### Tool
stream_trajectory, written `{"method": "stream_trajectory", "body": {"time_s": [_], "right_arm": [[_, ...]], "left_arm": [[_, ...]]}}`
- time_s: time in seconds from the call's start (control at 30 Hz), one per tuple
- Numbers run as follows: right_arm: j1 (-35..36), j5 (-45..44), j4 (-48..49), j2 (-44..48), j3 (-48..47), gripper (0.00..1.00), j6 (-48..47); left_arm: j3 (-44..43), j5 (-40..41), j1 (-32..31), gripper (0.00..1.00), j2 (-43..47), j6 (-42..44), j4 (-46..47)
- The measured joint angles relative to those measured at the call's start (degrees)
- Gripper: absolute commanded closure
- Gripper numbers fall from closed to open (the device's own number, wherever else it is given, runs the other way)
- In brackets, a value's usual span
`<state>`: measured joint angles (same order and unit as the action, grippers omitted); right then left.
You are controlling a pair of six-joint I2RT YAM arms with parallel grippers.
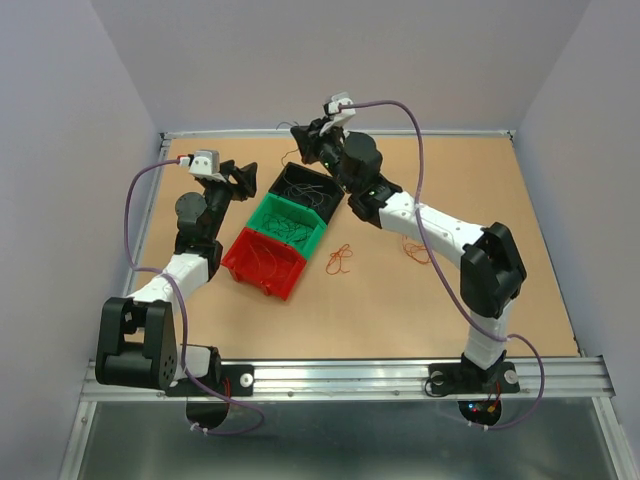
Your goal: Untangle the cables
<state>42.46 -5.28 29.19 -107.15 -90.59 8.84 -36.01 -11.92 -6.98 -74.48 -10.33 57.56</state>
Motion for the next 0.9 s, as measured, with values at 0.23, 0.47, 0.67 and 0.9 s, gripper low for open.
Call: {"method": "stream_trajectory", "body": {"time_s": [0.23, 0.47, 0.67, 0.9], "right_arm": [[-0.02, -0.61, 0.98, -4.59, 0.72, 0.99, 0.15], [-0.98, -0.96, 0.94, -8.50, 1.03, 0.99, 0.44], [-3.23, -0.94, 1.40, -8.52, 2.78, 0.99, 1.51], [-5.42, 0.63, 0.63, -10.03, 3.43, 1.00, 2.36]], "left_arm": [[0.00, 0.00, 0.00, 0.30, 0.09, 0.02, 0.00], [0.00, 0.04, 0.00, 0.30, 0.11, 0.31, 0.02], [0.02, 0.11, 0.00, 0.30, 0.11, 0.42, 0.04], [0.02, 0.13, 0.00, 0.30, 0.11, 0.44, 0.02]]}}
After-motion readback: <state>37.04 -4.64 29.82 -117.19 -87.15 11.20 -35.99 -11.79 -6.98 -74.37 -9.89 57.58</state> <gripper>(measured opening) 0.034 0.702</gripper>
